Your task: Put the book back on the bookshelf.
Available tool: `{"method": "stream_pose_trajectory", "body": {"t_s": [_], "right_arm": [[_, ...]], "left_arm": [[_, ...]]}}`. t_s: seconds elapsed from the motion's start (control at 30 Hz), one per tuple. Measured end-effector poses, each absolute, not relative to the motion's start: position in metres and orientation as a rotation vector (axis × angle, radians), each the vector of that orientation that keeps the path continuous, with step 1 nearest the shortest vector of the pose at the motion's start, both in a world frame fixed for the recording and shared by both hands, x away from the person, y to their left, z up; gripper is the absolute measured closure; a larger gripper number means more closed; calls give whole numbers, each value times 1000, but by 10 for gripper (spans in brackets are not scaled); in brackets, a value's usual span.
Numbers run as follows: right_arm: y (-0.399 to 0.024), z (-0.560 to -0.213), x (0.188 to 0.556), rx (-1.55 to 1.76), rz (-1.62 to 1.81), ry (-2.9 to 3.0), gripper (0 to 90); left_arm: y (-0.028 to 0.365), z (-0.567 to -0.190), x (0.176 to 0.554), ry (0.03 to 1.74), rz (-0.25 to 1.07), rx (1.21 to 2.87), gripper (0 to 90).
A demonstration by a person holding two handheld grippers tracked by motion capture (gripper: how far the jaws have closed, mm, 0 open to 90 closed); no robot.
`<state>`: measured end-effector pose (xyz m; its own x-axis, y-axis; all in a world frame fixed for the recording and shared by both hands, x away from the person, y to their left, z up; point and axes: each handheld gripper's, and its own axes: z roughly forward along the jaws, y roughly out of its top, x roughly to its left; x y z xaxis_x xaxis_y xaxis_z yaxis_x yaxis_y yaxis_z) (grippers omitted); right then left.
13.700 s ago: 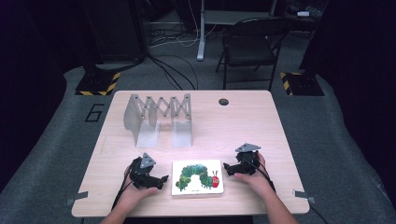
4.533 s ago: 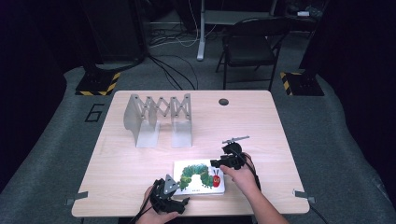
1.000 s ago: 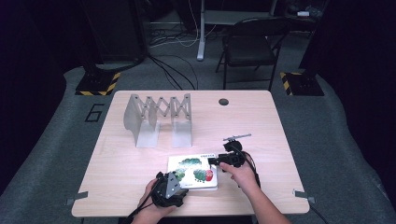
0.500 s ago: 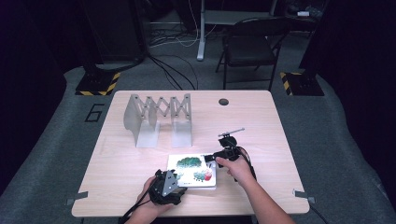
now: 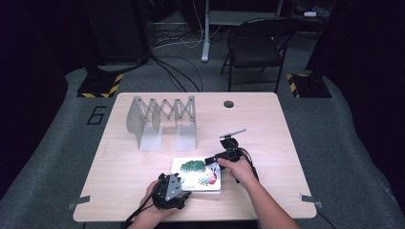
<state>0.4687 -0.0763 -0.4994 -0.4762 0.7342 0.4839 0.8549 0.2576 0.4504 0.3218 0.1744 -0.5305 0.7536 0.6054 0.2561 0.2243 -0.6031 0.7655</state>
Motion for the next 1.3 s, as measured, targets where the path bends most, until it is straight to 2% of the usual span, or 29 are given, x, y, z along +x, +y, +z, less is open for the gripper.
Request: {"method": "stream_pose_trajectory", "body": {"t_s": [0.27, 0.43, 0.53, 0.63, 1.1, 1.3], "right_arm": [[-70, -502, 467, -1456, -1015, -2348, 309], [-74, -502, 467, -1446, -1036, -2341, 344], [-74, -501, 467, -1450, -1036, -2333, 358], [-74, -501, 467, -1445, -1045, -2333, 368], [-73, -496, 463, -1438, -1050, -2352, 378], [-74, -496, 462, -1429, -1041, -2345, 382]], "left_arm": [[174, -530, 321, 615, 663, 2203, 201], [173, -530, 320, 632, 664, 2205, 197], [172, -529, 318, 697, 666, 2202, 187], [172, -530, 319, 778, 665, 2180, 121], [174, -530, 317, 906, 678, 2157, 87], [179, -529, 322, 1020, 560, 2146, 64]]}}
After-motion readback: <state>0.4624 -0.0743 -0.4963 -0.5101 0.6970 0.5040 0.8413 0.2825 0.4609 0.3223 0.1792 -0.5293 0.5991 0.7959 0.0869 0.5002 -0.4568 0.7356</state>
